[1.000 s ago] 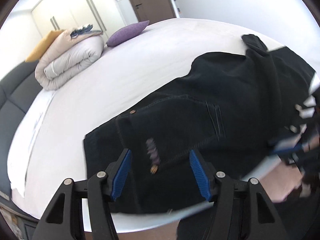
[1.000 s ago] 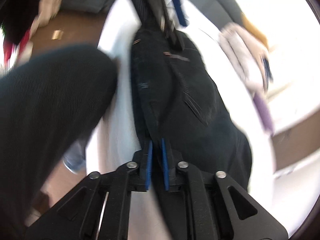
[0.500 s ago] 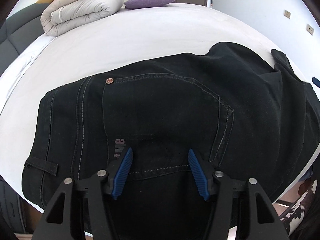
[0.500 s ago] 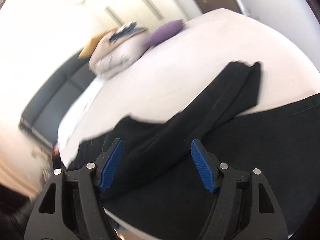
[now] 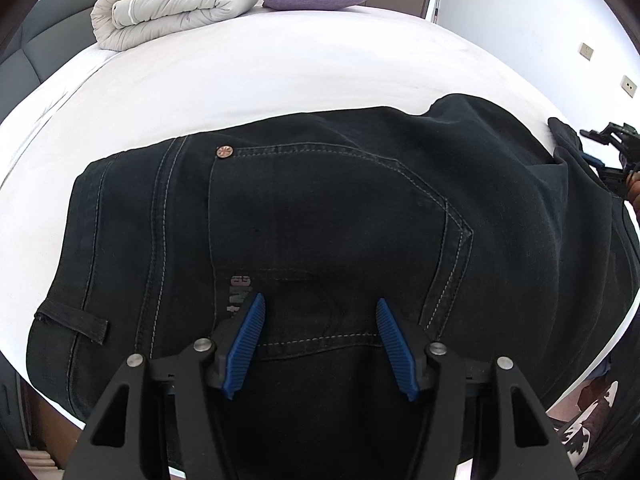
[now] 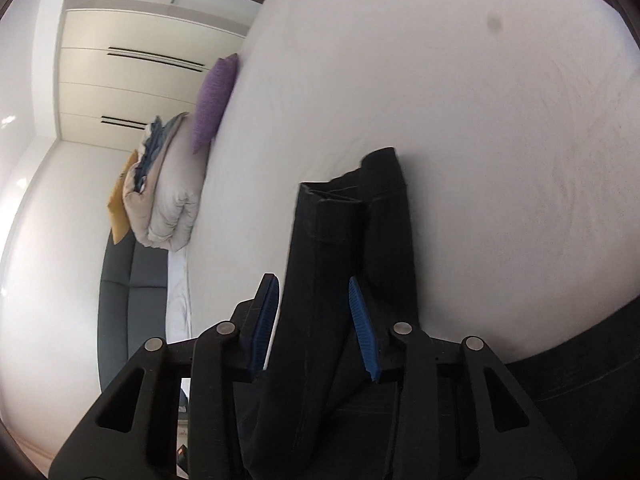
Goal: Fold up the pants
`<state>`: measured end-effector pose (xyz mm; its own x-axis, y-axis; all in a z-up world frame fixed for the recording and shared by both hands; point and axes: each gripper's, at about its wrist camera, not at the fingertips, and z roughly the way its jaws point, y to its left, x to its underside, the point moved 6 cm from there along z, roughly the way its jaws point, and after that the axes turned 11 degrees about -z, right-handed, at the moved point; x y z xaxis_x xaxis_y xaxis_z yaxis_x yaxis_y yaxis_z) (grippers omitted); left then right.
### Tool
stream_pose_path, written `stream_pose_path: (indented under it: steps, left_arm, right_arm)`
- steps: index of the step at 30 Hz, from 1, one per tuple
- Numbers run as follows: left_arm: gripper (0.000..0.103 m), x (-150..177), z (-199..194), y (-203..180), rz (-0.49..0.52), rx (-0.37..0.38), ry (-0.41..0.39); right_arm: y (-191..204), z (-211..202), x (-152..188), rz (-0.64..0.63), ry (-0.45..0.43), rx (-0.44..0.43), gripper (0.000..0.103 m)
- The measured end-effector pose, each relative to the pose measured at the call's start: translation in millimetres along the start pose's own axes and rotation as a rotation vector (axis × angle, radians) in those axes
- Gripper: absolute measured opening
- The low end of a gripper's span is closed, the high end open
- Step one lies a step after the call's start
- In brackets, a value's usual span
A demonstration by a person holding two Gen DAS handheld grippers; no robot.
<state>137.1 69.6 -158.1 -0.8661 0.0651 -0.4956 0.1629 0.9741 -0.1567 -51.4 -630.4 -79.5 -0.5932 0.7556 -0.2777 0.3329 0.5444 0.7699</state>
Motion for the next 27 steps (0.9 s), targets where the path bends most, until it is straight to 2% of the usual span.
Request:
stream_pose_path:
  steps: [8, 14, 16, 17, 19, 22, 27]
  left_arm:
    - [0.06, -0.5, 0.8, 6.6, 0.005, 0.006, 0.002]
    - [0.06, 1.1, 0.1, 6.3, 0.009, 0.002, 0.002]
    - [0.06, 1.2, 0.1, 6.4, 0.009, 0.002, 0.002]
    - [0.06, 1.3, 0.0, 6.5, 0.009, 0.002, 0.002]
    - [0.06, 1.3, 0.1, 6.4, 0.009, 0.003, 0.002]
    - [0.06, 1.5, 0.0, 5.7, 0.008, 0.002, 0.002]
    - [0.06, 1.9, -0.2, 4.6, 0.009, 0.003, 0.004]
  right_arm:
    - [-9.1, 8.4, -0.2, 0.091, -0.04, 0.063, 0.033]
    - [17.3, 24.6, 10.2, 0.086, -0.027, -0.03, 0.032]
    - [22.9, 32.2, 5.0, 0.064, -0.03, -0.044, 0.022]
    - [22.0, 35.3, 4.5, 0.056, -0.03, -0.04, 0.009]
    - [23.8, 32.6, 0.7, 0.022, -0.042, -0.027, 0.004]
    - [38.8, 2.4, -1.1, -0.085, -0.084, 0.006, 0.003]
    - [58.1, -87.2, 11.6, -0.167, -0.194, 0.018, 0.003]
